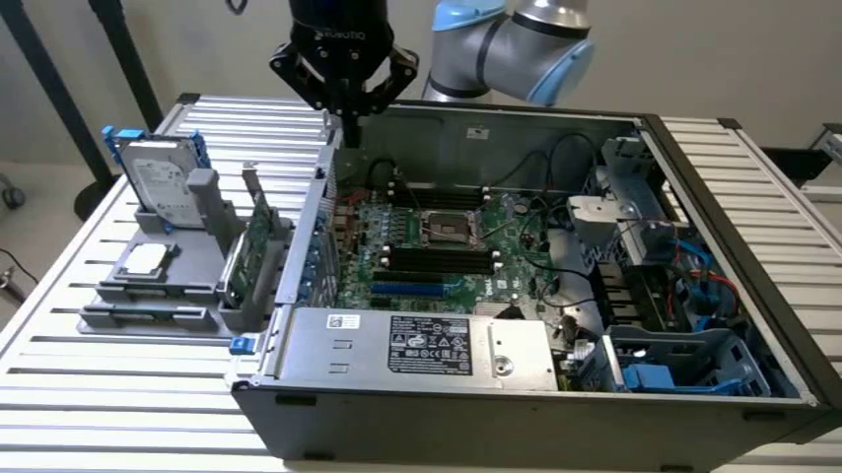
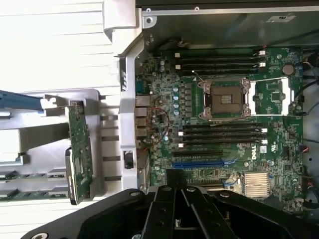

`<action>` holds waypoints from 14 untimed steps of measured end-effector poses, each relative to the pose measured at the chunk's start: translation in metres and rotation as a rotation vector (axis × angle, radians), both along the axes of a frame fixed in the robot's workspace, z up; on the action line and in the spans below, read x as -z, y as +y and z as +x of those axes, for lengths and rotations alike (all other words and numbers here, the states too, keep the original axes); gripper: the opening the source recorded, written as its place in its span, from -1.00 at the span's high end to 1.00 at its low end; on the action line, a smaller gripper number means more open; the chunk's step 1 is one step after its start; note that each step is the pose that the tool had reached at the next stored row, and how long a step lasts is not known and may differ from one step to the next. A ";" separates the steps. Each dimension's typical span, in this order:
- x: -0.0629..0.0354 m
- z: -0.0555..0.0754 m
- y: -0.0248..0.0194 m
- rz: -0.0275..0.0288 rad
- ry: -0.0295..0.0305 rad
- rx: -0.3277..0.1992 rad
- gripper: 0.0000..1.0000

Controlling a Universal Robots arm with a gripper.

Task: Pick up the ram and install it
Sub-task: 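Reach for the ram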

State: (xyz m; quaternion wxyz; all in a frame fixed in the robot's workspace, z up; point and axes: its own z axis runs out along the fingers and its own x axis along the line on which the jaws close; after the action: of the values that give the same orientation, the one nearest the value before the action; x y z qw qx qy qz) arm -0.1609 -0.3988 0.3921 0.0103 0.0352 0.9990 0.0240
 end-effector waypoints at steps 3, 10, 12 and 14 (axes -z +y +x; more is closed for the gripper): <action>0.0009 -0.014 0.0000 0.0001 0.0000 0.000 0.79; 0.0045 -0.046 0.0000 -0.0001 0.0013 0.000 0.79; 0.0059 -0.055 0.0000 -0.0004 0.0020 0.000 0.79; 0.0074 -0.064 0.0000 -0.0011 0.0026 0.000 0.79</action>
State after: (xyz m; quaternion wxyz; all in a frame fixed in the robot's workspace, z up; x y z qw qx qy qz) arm -0.2248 -0.3988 0.3846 0.0091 0.0353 0.9991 0.0234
